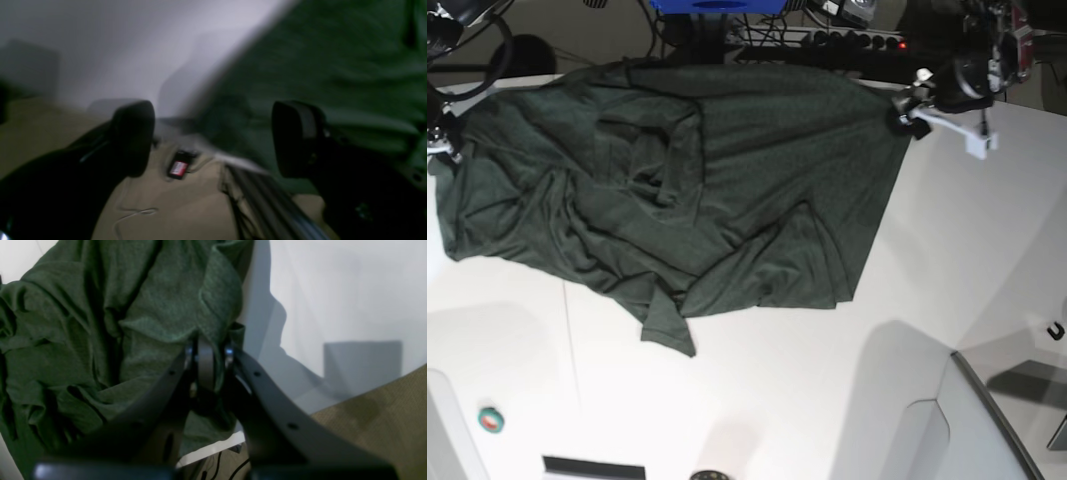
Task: Layout the t-shirt on the table in an organized manner, then fold the t-shirt properly
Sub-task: 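Hold the shirt with both grippers and stretch it flat across the table, then lift the green shirt with both grippers and pull the ends apart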
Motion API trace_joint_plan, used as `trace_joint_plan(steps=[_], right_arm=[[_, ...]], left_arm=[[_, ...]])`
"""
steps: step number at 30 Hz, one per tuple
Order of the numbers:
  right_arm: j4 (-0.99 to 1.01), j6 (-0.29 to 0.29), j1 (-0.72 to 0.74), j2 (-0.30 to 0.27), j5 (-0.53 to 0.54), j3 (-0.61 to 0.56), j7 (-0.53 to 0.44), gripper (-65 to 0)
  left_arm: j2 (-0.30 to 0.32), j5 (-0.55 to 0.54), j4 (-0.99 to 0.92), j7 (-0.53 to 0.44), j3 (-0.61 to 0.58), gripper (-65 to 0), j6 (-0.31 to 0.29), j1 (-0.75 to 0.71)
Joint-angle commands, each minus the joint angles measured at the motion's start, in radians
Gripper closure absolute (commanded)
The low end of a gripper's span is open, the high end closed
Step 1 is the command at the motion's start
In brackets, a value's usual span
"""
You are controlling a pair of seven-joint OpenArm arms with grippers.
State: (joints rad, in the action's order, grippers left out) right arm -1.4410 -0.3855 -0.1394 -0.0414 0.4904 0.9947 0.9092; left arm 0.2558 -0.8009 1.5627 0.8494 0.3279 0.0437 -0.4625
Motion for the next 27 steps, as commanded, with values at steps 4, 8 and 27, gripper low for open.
trace_joint_plan(steps=[4, 8, 27], right_arm=[[-0.016, 0.003, 0.005, -0.027, 0.014, 0.003, -0.017, 0.0], [-0.016, 0.003, 0.005, -0.027, 0.014, 0.008, -0.019, 0.0], [-0.016, 0.004, 0.007, -0.027, 0.014, 0.003, -0.019, 0.0]], left_arm=[[-0.013, -0.001, -0.014, -0.006, 0.003, -51.8, -0.005, 0.015], [-0.02, -0.001, -0.049, -0.006, 0.001, -51.7, -0.005, 0.028], [-0.048, -0.008, -0.213, -0.005, -0.105, -5.9, -0.005, 0.107]])
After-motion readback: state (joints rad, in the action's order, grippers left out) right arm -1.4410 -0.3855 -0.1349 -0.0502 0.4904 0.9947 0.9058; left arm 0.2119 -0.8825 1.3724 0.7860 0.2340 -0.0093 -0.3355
